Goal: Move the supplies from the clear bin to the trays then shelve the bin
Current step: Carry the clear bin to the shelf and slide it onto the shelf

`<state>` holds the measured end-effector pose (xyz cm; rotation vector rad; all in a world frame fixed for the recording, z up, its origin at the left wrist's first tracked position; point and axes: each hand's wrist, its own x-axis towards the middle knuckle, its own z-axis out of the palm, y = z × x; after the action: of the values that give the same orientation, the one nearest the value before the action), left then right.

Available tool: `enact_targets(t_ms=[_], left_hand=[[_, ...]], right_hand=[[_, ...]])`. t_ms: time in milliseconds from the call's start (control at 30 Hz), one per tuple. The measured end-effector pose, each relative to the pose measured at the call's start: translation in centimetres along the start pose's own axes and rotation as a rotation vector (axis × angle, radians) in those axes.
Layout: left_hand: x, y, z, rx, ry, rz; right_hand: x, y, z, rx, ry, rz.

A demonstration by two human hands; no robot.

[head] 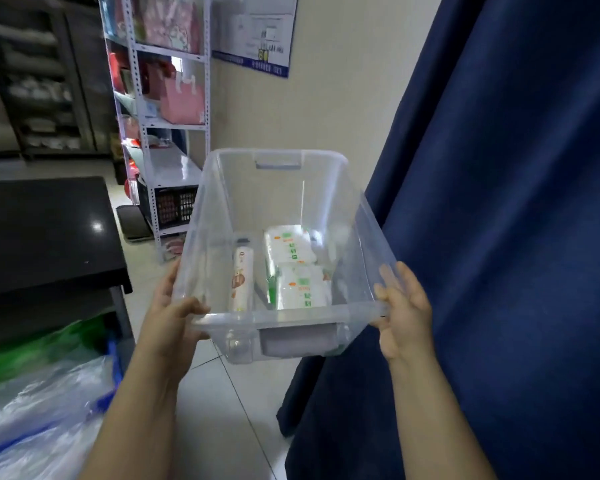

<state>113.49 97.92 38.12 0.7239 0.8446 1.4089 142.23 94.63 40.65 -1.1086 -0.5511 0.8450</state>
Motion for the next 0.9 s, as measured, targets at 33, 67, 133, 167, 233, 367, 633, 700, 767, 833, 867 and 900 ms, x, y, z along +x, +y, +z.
enact_targets(t_ms=[33,67,133,167,233,367,633,700,767,833,867,900], left_hand=[[1.5,-0.5,0.2,-0.003,0.021,-0.004],[2.8,-0.9,0.4,0.003,0.046,-0.004],[5.5,-1.8,0.6,0.012,0.108,0.002],[6.8,-2.3,0.8,0.014,0.146,0.01],[9.3,-3.3,1.2,0.021,0.233,0.037],[14.4,-4.5,3.2,0.028,0.357,0.114],[24.8,-5.2,5.2,0.03,0.567,0.202],[28.0,-5.0,4.6,0.026,0.607,0.201],[31.5,-4.8,3.2,0.026,0.645,0.194],[35.6,-4.4,1.3,0.023,0.67,0.189],[37.8,-4.0,0.3,0.028,0.669,0.186],[40.2,-3.5,-0.8,0.033,0.665,0.182]], right_hand=[[2.0,0.6,0.6,0.0,-0.013,0.012],[4.1,1.3,1.4,0.001,-0.026,0.026],[8.1,3.0,3.0,0.016,-0.062,0.055],[10.2,3.9,3.9,0.026,-0.09,0.072],[14.1,5.8,5.6,0.032,-0.15,0.116],[22.1,8.7,9.0,-0.048,-0.269,0.186],[35.5,12.9,17.5,-0.061,-0.527,0.217],[38.0,14.6,20.2,-0.081,-0.597,0.213],[40.4,16.8,23.1,-0.075,-0.633,0.249],[42.9,19.2,26.5,-0.084,-0.633,0.294],[44.2,20.3,28.5,-0.095,-0.624,0.307],[45.5,21.4,30.6,-0.105,-0.622,0.316]])
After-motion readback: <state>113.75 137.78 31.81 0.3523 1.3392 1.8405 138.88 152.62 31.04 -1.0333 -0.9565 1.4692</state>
